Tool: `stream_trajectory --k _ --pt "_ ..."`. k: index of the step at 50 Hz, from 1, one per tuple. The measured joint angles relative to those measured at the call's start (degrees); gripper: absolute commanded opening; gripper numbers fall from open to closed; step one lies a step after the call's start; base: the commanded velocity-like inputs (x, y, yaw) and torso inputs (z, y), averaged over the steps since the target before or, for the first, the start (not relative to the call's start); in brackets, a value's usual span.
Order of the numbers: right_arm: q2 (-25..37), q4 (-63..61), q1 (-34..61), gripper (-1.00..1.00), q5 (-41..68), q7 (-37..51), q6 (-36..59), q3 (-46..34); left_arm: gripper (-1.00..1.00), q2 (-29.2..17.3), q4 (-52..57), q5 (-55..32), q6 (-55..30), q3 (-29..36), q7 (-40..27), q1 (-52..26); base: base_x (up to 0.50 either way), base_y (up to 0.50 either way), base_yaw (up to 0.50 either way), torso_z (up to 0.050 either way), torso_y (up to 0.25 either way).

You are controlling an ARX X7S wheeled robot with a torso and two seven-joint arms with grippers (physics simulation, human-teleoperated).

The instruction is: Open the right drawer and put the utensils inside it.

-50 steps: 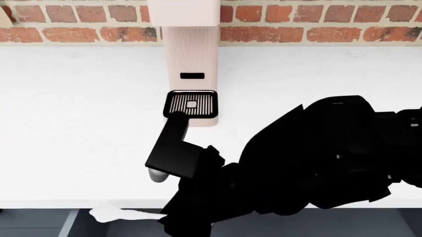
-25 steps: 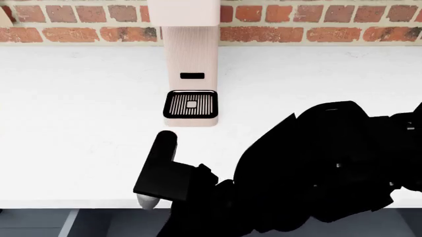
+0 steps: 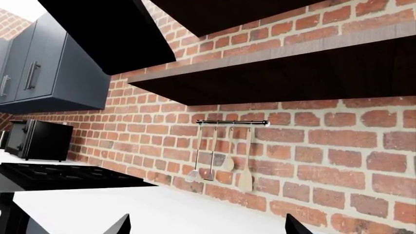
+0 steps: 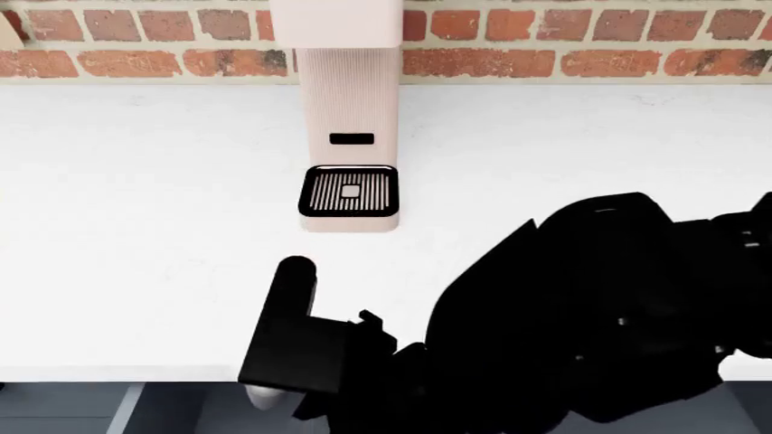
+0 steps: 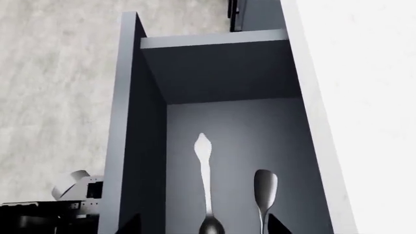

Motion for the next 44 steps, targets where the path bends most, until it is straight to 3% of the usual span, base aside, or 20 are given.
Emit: stream_trajectory --k 20,44 --pt "3.42 -4.89 6.25 1.0 2.5 3.7 -1.87 5.97 1.0 0.02 0.0 0.14 0.14 0.16 0.07 0.01 0.0 0.0 0.0 0.0 0.0" --pt "7.33 -4.82 10.05 1.0 -3.84 23.56 -11.65 14.06 1.0 -0.42 0.08 0.38 0.14 0.7 -0.4 -0.02 0.0 0.0 0.0 0.0 0.0"
